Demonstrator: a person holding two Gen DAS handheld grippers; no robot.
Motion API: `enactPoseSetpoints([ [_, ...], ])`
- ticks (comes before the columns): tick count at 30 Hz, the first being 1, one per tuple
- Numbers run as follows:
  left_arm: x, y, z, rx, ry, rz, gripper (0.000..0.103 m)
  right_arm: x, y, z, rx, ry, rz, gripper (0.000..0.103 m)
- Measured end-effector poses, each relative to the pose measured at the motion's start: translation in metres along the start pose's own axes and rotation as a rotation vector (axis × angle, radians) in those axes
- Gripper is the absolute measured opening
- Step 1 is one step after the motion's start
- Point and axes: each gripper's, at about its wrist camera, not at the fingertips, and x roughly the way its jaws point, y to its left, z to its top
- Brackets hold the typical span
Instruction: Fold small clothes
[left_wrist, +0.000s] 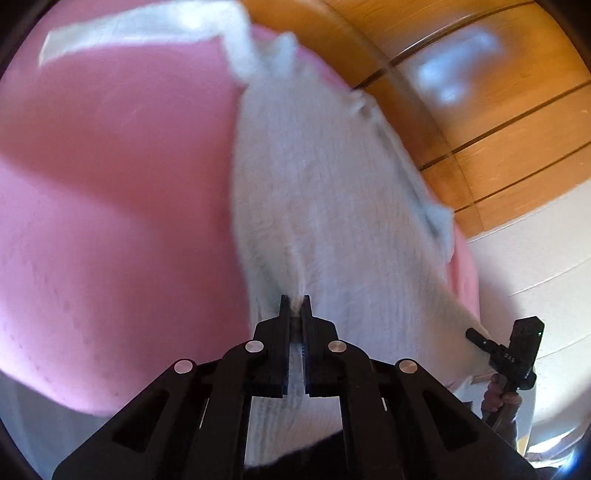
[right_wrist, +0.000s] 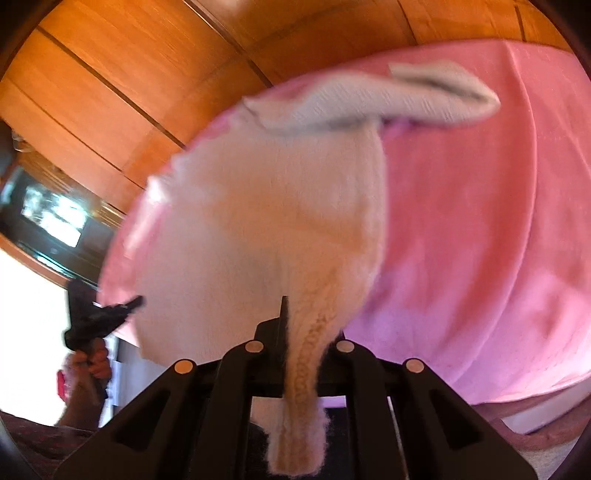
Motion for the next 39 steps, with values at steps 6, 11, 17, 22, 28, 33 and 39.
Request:
enactPoseSetpoints([
  [6, -0.077, -0.054, 0.02, 0.111, -0.081, -0.098, 0.003, -0.071, 0.037, 0.012, -0.11, -0.148, 0.101, 0.006],
  [11, -0.05, -0.028, 0.019, 0.058, 0.052, 0.112, 0.003, -0.022, 0.002, -0.001, -0.023, 0.012, 0.002, 0.007],
  [17, -0.022, 0.022, 0.006, -0.066, 0.066, 0.194, 0.022, 0.002, -0.042, -0.005, 0.091, 0.008, -0.104, 0.047],
  [22, 0.0, 0.015, -0.001, -0.019, 0.037, 0.232, 0.051, 0.03, -0.055, 0.017, 0.116, -0.011, -0.131, 0.046],
  [28, 0.019, -0.001, -0.017, 0.196, 0.07, 0.493, 0.024, 0.069, -0.04, 0.021, 0.03, 0.051, -0.171, 0.008],
  [33, -0.002, -0.012, -0.016, 0.188, -0.023, 0.48, 0.024, 0.052, -0.065, 0.025, 0.061, 0.027, -0.201, 0.013],
  [39, -0.004, -0.052, 0.004, 0.23, -0.146, 0.369, 0.048, 0.023, -0.075, 0.069, 0.058, -0.157, -0.354, 0.036],
])
